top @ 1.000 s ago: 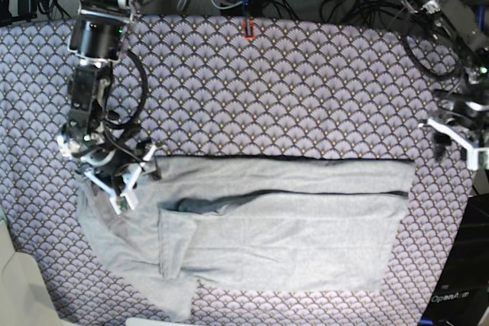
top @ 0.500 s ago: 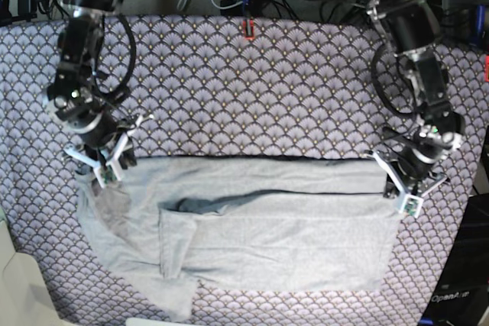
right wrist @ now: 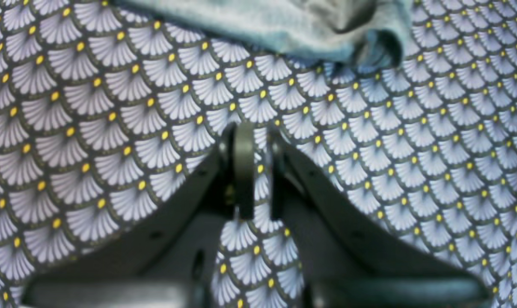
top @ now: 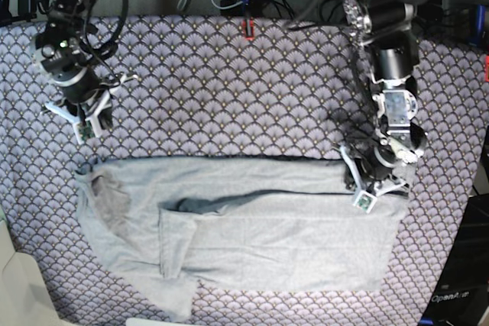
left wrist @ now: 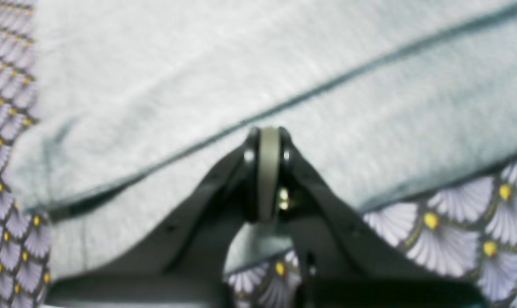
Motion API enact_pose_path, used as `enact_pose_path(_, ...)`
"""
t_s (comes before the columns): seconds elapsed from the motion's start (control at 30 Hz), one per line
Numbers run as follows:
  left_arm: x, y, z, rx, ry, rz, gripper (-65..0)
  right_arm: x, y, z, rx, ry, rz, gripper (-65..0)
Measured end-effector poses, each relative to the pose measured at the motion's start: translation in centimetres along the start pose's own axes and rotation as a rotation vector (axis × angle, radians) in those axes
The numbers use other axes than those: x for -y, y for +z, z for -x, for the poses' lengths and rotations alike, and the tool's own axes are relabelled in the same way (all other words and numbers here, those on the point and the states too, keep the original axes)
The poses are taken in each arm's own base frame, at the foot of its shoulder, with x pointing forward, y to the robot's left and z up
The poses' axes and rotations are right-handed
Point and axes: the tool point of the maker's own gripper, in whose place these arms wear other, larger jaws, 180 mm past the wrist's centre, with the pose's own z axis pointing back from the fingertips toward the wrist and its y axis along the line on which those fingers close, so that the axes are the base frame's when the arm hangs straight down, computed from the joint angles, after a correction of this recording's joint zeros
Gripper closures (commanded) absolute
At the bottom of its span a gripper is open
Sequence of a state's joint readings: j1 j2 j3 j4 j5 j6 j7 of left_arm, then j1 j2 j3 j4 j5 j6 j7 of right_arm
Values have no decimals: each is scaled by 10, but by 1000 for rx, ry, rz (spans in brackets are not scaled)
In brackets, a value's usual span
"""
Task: Fold the T-shirt properly
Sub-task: 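Lift the right gripper away and move the left gripper to the fold line, then move both grippers down onto the folded edge of the shirt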
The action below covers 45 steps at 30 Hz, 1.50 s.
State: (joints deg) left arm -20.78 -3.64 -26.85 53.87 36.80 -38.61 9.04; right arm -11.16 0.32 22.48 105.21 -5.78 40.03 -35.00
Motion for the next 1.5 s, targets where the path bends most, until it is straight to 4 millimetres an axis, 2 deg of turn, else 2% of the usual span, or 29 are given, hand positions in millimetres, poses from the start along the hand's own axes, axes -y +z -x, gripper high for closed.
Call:
enact_pose_path(0.13, 2, -2, 7, -34, -41, 5, 0, 12, 7, -9, 21, 32, 30, -31)
enact_pose_path(0.27, 4, -7, 8, -36, -45, 14, 0, 10, 7, -11, 27, 33, 26, -31)
enact_pose_path(0.47, -18, -19, 2, -57, -37, -98, 0, 9, 7, -11, 25, 36, 25, -30)
enact_pose_path(0.77, -28, -37, -16, -74, 28, -192, 0, 7, 9, -2, 10, 34, 19, -30)
enact_pose_path(0.83, -33, -41, -34, -41, 69, -244, 0, 3, 10, 4, -5, 32, 10, -30)
enact_pose_path(0.9, -43, -41, -71, 57, 145, -318, 0, 2, 11, 10, -27, 33, 9, -30)
enact_pose_path(0.97, -60, -34, -107, 163, 220, -382, 0, 2, 11, 9, -23, 33, 9, -30)
enact_pose_path(1.07, -85, -19, -133, 239, 249, -449, 0, 2, 11, 9, -20, 33, 9, -30)
enact_pose_path(1.17, -97, -14, -118, 213, 240, -475, 0, 0, 12, 13, -26, 29, 3, -30)
enact_pose_path(1.33, -96, -10, -52, 102, 209, -467, 0, -2, 11, 9, -19, 31, -3, -29)
enact_pose_path(1.43, -86, -10, -19, 37, 192, -388, 0, -10, 5, -5, 1, 56, -24, -29)
enact_pose_path(1.5, -81, -9, -12, 31, 175, -341, 0, -17, 0, -26, 55, 69, -44, -29)
